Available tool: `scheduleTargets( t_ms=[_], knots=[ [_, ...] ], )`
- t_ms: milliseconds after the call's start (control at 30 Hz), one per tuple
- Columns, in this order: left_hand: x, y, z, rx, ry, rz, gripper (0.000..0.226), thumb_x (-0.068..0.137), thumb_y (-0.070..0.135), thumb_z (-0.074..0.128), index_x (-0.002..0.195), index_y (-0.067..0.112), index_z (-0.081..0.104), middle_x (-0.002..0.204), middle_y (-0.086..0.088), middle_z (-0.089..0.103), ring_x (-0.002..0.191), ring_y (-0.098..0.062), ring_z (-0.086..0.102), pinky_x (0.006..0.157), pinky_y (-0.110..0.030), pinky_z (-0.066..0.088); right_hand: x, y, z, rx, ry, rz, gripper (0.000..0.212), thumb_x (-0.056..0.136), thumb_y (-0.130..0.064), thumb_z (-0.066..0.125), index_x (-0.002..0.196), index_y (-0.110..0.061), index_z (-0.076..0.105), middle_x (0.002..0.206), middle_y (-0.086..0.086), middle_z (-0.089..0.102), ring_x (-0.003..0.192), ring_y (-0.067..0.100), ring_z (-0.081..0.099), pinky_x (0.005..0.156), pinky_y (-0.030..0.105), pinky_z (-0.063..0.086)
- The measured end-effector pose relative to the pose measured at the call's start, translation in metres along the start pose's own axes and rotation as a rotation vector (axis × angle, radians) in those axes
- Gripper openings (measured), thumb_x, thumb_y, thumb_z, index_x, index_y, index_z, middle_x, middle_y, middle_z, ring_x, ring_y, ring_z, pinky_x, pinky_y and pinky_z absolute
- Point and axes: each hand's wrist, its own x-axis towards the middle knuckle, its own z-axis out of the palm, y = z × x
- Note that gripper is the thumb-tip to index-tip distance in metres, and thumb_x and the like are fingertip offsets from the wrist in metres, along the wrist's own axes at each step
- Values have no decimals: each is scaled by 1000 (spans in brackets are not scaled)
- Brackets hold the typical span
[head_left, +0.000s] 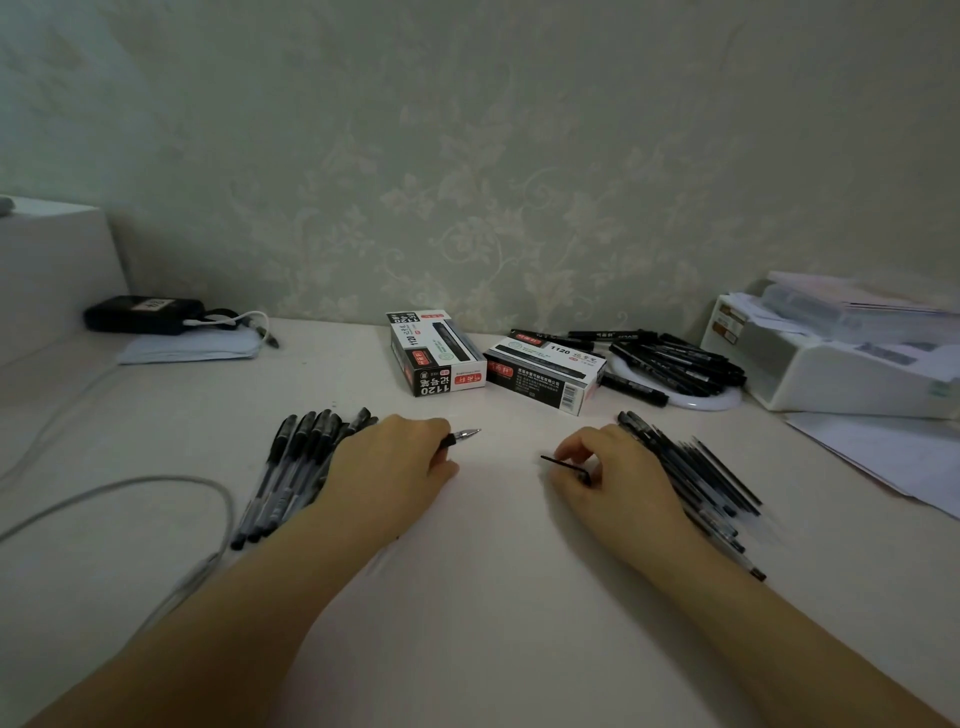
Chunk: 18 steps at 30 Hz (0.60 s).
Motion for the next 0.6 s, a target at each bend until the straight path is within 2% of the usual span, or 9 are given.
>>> scheduleTargets(
  t_ms=[67, 133, 200, 333, 400, 500, 600],
  knots=[
    [-1, 4, -2, -22, 44, 1, 26, 93, 54, 46, 93, 28, 42, 78, 9, 53, 76, -15, 57, 55, -28, 36, 1, -3, -1, 46, 34, -31, 13, 92, -35, 64, 100, -25, 67, 99, -13, 56, 89, 4, 54, 77, 17, 43],
    [-5, 12, -5, -74, 110, 41, 31, 94, 57, 41, 100, 27, 34, 69, 12, 45, 65, -14, 49, 50, -29, 33, 0, -12, -5, 170, 74, -54, 16, 93, -42, 59, 100, -30, 67, 97, -18, 60, 90, 1, 55, 72, 9, 41],
    [-11, 23, -6, -165, 98, 125, 27, 96, 52, 40, 101, 28, 28, 67, 12, 44, 60, -14, 47, 48, -28, 31, -2, -21, -7, 338, 54, -67, 17, 92, -48, 55, 94, -35, 66, 88, -19, 64, 84, 0, 58, 67, 9, 42],
    [-19, 40, -7, -323, -56, 242, 17, 100, 39, 40, 96, 32, 26, 84, 8, 58, 67, -13, 54, 51, -29, 38, -8, -30, -7, 497, -125, -53, 33, 86, -60, 52, 79, -30, 65, 68, -8, 65, 61, 2, 56, 59, 20, 46],
    [-20, 42, -7, -359, -62, 248, 14, 100, 39, 41, 97, 29, 31, 87, 8, 60, 71, -13, 55, 56, -32, 45, -9, -30, -7, 506, -156, -32, 36, 84, -58, 54, 74, -26, 66, 60, -7, 62, 54, 2, 51, 53, 17, 42],
    [-20, 41, -7, -392, -34, 234, 17, 99, 42, 42, 91, 27, 37, 78, 12, 51, 71, -10, 50, 57, -30, 40, -8, -29, -8, 579, -180, 0, 40, 84, -56, 55, 72, -18, 65, 55, -7, 58, 51, 6, 45, 51, 17, 37],
    [-18, 41, -8, -384, -28, 223, 17, 99, 43, 41, 89, 29, 42, 77, 13, 51, 70, -8, 47, 55, -27, 33, -7, -28, -9, 600, -200, 10, 42, 83, -53, 56, 74, -14, 66, 55, -6, 57, 54, 10, 46, 55, 24, 38]
  ],
)
